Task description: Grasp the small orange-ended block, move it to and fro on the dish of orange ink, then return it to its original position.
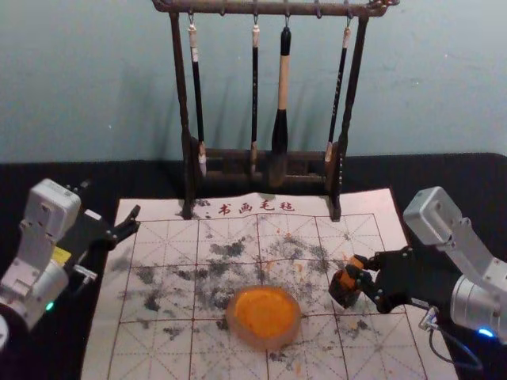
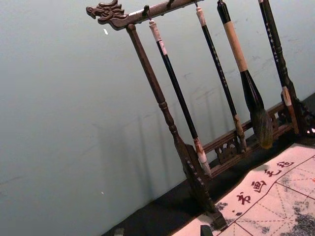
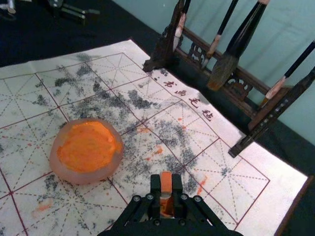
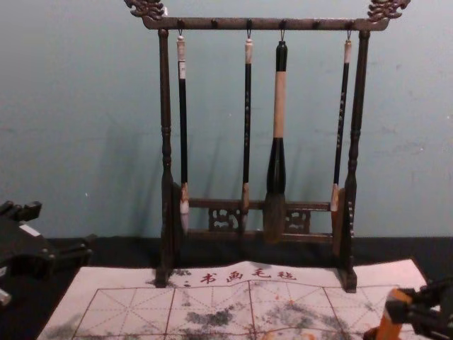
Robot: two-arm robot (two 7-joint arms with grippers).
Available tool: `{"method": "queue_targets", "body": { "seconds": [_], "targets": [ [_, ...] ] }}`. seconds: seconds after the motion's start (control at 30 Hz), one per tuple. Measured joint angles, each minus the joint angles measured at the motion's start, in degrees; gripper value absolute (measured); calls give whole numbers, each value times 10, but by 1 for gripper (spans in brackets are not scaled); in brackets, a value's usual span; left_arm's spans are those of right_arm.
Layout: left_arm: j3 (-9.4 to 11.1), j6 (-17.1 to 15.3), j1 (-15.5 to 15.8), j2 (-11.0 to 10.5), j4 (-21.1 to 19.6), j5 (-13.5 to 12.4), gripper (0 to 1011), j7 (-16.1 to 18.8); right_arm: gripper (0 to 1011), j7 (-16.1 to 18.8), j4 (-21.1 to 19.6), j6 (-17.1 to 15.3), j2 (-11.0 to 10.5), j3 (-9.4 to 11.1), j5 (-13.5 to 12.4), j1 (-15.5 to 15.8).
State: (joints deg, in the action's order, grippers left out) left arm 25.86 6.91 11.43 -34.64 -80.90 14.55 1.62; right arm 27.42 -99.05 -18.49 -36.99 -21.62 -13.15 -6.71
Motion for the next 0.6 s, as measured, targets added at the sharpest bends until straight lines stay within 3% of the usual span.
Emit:
{"method": "queue_targets", "body": {
  "seconds": [0.6],
  "targets": [
    [0,0,0,0,0,0,1001,0,105,4,35,-11,16,-9,3,-16]
  ]
}}
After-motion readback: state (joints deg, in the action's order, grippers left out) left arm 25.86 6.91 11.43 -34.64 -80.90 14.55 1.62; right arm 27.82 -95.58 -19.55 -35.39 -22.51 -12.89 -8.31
